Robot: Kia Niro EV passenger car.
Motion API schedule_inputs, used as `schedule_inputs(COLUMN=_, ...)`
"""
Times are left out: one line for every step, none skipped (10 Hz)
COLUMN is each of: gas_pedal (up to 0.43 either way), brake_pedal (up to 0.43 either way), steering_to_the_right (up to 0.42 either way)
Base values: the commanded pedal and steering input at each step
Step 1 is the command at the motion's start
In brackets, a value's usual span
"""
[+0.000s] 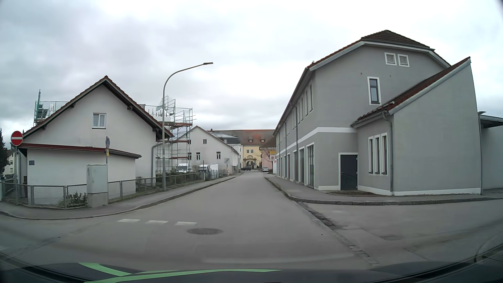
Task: Follow the waypoints while adhering to traffic rules and regulations
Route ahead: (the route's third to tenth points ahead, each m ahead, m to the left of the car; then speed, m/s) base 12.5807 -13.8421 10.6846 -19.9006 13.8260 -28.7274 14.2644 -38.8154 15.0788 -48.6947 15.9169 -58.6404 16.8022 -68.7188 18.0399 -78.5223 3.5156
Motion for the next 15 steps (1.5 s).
schedule_inputs(gas_pedal=0.000, brake_pedal=0.000, steering_to_the_right=0.254)
schedule_inputs(gas_pedal=0.000, brake_pedal=0.000, steering_to_the_right=0.278)
schedule_inputs(gas_pedal=0.000, brake_pedal=0.000, steering_to_the_right=0.299)
schedule_inputs(gas_pedal=0.000, brake_pedal=0.000, steering_to_the_right=0.317)
schedule_inputs(gas_pedal=0.000, brake_pedal=0.000, steering_to_the_right=0.336)
schedule_inputs(gas_pedal=0.000, brake_pedal=0.000, steering_to_the_right=0.361)
schedule_inputs(gas_pedal=0.000, brake_pedal=0.000, steering_to_the_right=0.380)
schedule_inputs(gas_pedal=0.000, brake_pedal=0.000, steering_to_the_right=0.385)
schedule_inputs(gas_pedal=0.000, brake_pedal=0.000, steering_to_the_right=0.393)
schedule_inputs(gas_pedal=0.000, brake_pedal=0.000, steering_to_the_right=0.416)
schedule_inputs(gas_pedal=0.000, brake_pedal=0.000, steering_to_the_right=0.445)
schedule_inputs(gas_pedal=0.000, brake_pedal=0.000, steering_to_the_right=0.485)
schedule_inputs(gas_pedal=0.000, brake_pedal=0.000, steering_to_the_right=0.538)
schedule_inputs(gas_pedal=0.000, brake_pedal=0.000, steering_to_the_right=0.572)
schedule_inputs(gas_pedal=0.000, brake_pedal=0.000, steering_to_the_right=0.581)
